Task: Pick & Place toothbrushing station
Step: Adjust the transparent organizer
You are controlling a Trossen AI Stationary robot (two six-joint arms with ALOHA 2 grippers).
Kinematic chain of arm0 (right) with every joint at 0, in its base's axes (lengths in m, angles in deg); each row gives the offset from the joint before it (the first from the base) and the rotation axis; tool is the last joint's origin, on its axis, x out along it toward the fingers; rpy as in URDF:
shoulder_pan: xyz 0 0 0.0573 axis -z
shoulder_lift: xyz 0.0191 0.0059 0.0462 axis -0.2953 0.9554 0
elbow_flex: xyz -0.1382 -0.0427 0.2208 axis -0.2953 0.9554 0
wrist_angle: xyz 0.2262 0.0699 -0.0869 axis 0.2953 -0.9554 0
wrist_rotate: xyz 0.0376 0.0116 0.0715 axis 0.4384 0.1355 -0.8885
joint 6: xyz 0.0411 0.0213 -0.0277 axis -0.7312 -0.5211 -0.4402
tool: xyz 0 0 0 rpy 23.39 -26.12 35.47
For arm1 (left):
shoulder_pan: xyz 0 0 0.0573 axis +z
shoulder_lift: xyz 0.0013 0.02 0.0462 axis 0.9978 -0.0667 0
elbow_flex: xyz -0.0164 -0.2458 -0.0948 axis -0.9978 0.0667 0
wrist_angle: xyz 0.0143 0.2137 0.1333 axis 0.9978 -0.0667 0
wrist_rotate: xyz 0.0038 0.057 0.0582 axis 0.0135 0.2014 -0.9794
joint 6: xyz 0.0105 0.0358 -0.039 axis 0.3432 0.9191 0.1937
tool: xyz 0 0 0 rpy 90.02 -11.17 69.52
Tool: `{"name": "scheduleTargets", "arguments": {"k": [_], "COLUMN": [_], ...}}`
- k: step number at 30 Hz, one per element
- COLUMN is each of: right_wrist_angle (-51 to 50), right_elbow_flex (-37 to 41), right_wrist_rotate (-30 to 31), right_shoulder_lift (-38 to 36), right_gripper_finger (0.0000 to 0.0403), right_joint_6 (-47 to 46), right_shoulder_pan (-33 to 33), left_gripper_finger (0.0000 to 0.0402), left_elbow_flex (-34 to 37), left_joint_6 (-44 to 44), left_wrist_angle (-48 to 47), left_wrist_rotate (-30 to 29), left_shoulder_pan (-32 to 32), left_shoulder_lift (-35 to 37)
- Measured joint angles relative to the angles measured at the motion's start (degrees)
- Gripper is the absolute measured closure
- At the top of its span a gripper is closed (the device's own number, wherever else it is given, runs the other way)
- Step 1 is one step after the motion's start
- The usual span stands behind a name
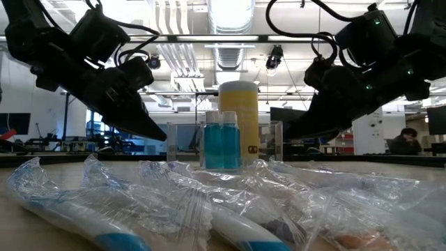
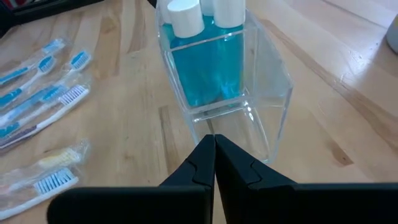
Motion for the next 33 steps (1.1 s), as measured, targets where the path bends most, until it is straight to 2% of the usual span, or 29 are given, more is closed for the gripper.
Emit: {"name": "scheduleTargets", "arguments": {"k": [24, 33], "right_wrist_angle": [0.5, 0.7], "right_elbow_flex": [0.0, 0.0], "right_wrist_rotate": [-1.7, -3.8], "right_shoulder_lift": [-0.3, -0.4], "right_gripper_finger": [0.0394, 0.0394], "right_joint_6": [-0.4, -0.6], "right_shoulder_pan": [2.1, 2.1], "left_gripper_finger": [0.0399, 0.038], "left_elbow_flex": [0.0, -0.1], "left_joint_6": [0.0, 2.6], "left_wrist_angle": [-0.3, -3.2], "left_wrist_rotate": [0.4, -0.5], "left_shoulder_pan": [-0.3, -0.2], "left_shoulder_lift": [0.0, 1.2]}}
